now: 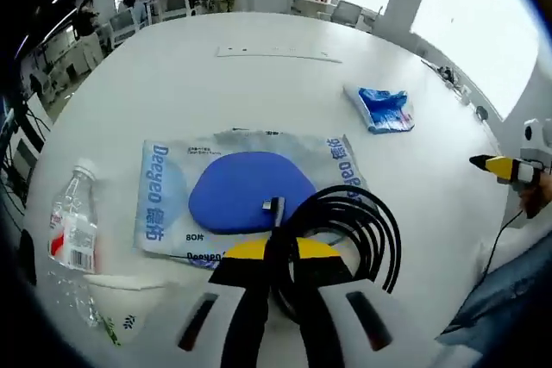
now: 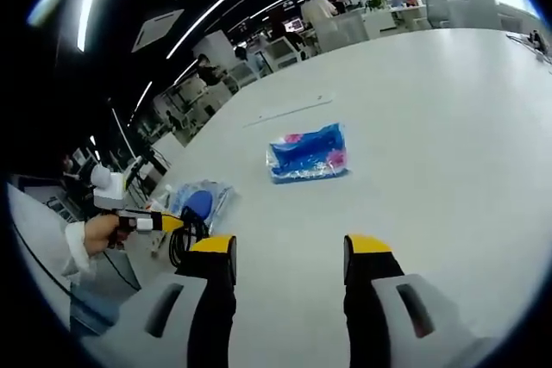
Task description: Arrange the tabletop items into an orderly group along one side of the table until the central work area is clear of visible clutter.
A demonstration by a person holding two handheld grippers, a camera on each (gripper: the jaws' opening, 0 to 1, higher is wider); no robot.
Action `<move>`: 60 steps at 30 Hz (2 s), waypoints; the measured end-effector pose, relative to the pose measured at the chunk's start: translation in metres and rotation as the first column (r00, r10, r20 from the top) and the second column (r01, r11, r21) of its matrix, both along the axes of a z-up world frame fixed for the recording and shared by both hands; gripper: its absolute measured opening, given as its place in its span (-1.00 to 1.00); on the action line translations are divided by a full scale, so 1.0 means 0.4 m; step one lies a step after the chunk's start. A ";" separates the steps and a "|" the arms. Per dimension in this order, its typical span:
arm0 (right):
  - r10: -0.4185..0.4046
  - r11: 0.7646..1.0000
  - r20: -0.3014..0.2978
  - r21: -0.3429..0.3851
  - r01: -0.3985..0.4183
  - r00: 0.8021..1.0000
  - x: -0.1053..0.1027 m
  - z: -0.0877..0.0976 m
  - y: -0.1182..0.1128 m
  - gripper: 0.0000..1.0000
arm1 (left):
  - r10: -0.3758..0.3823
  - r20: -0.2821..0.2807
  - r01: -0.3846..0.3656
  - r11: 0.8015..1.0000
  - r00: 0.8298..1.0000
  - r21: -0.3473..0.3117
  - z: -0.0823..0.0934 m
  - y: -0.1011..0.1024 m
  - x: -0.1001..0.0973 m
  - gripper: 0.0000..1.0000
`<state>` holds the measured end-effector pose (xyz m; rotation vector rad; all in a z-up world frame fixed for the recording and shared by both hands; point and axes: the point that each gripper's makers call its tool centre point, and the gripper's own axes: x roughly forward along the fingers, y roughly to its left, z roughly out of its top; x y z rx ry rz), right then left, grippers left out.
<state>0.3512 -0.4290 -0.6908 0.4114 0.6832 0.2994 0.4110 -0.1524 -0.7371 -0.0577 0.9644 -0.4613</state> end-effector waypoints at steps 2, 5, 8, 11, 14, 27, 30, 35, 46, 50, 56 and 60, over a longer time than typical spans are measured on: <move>0.001 1.000 -0.001 0.000 -0.001 1.000 0.001 -0.001 0.001 -0.03 | 0.033 -0.010 -0.033 0.998 0.999 -0.052 0.014 -0.002 -0.003 -0.91; 0.007 1.000 0.001 0.000 -0.007 1.000 0.001 0.000 0.004 -0.03 | 0.097 -0.022 -0.099 0.982 0.995 -0.161 0.055 -0.019 -0.010 -0.94; 0.015 1.000 0.000 0.001 -0.015 1.000 0.000 -0.001 0.010 -0.03 | 0.076 -0.001 -0.075 0.985 0.997 -0.154 0.081 -0.020 -0.025 -0.95; 0.020 1.000 -0.003 0.002 -0.020 1.000 -0.001 -0.004 0.013 -0.03 | 0.097 -0.013 -0.098 0.973 0.995 -0.210 0.098 -0.034 -0.036 -0.96; 0.031 1.000 0.009 0.004 -0.031 0.999 0.000 0.005 0.020 0.00 | 0.099 0.004 -0.095 0.964 0.995 -0.249 0.127 -0.046 -0.042 -0.96; 0.370 0.906 0.152 0.161 -0.392 0.917 -0.018 0.106 0.290 0.70 | 0.056 0.037 -0.038 0.926 0.998 -0.376 0.234 -0.142 -0.055 -0.96; 0.393 0.896 0.163 0.151 -0.416 0.905 -0.003 0.113 0.313 0.68 | 0.034 0.048 -0.013 0.926 0.998 -0.378 0.247 -0.156 -0.059 -0.95; 0.387 0.898 0.169 0.153 -0.412 0.906 0.020 0.113 0.309 0.48 | 0.021 0.045 -0.001 0.909 0.999 -0.416 0.265 -0.178 -0.069 -0.95; 0.373 0.873 0.165 0.270 -0.406 0.913 -0.008 0.123 0.314 -0.83 | -0.009 0.016 0.016 0.858 1.000 -0.513 0.278 -0.219 -0.089 -0.94; 0.336 0.844 0.103 0.408 -0.348 0.936 -0.019 0.135 0.306 -0.95 | -0.027 0.031 0.040 0.831 0.999 -0.555 0.292 -0.226 -0.087 -0.92; 0.300 0.794 0.096 0.527 -0.304 0.949 -0.021 0.162 0.292 -0.98 | -0.042 0.137 0.112 0.822 0.990 -0.558 0.304 -0.237 -0.071 -0.95; 0.268 0.800 0.112 0.527 -0.286 0.957 -0.012 0.171 0.273 -0.97 | -0.045 0.118 0.104 0.817 0.992 -0.567 0.277 -0.243 -0.072 -0.31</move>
